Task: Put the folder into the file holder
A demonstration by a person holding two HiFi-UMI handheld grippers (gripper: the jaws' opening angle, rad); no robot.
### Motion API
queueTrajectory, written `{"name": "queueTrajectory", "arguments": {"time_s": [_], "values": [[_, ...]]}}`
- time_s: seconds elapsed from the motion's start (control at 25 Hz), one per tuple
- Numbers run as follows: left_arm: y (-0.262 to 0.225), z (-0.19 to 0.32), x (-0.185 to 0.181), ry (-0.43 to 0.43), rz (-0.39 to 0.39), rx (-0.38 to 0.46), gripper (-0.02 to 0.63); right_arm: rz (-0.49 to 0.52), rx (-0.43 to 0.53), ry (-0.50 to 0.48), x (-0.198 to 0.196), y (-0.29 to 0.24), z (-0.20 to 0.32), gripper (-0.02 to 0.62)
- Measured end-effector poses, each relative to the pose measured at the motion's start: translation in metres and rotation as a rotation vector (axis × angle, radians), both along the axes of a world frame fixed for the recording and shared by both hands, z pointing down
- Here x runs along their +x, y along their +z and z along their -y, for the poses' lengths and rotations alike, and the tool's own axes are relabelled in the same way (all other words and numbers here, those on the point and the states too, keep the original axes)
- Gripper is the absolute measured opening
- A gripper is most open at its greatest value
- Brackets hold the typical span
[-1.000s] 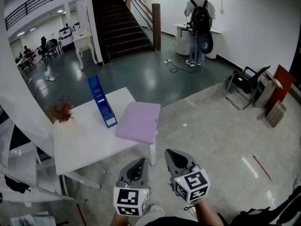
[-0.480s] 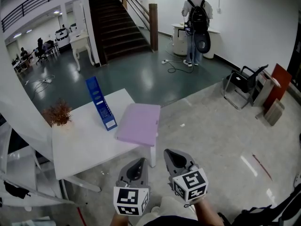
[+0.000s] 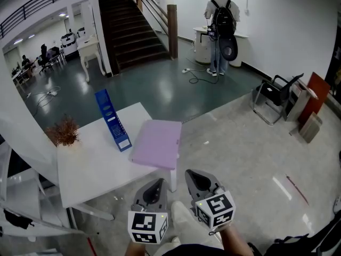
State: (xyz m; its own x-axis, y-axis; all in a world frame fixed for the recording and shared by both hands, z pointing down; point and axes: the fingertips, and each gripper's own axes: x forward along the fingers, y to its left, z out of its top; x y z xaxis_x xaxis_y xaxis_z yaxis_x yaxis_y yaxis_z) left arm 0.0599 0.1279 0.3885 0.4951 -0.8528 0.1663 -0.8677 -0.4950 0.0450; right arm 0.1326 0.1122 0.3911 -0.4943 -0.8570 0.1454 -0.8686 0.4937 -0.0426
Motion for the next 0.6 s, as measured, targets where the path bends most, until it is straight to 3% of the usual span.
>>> {"name": "queueTrajectory", "arguments": {"time_s": [0.6], "values": [[0.007, 0.064, -0.006, -0.015, 0.009, -0.017, 0.006, 0.011, -0.023, 0.0, -0.001, 0.01, 0.071, 0.002]]}}
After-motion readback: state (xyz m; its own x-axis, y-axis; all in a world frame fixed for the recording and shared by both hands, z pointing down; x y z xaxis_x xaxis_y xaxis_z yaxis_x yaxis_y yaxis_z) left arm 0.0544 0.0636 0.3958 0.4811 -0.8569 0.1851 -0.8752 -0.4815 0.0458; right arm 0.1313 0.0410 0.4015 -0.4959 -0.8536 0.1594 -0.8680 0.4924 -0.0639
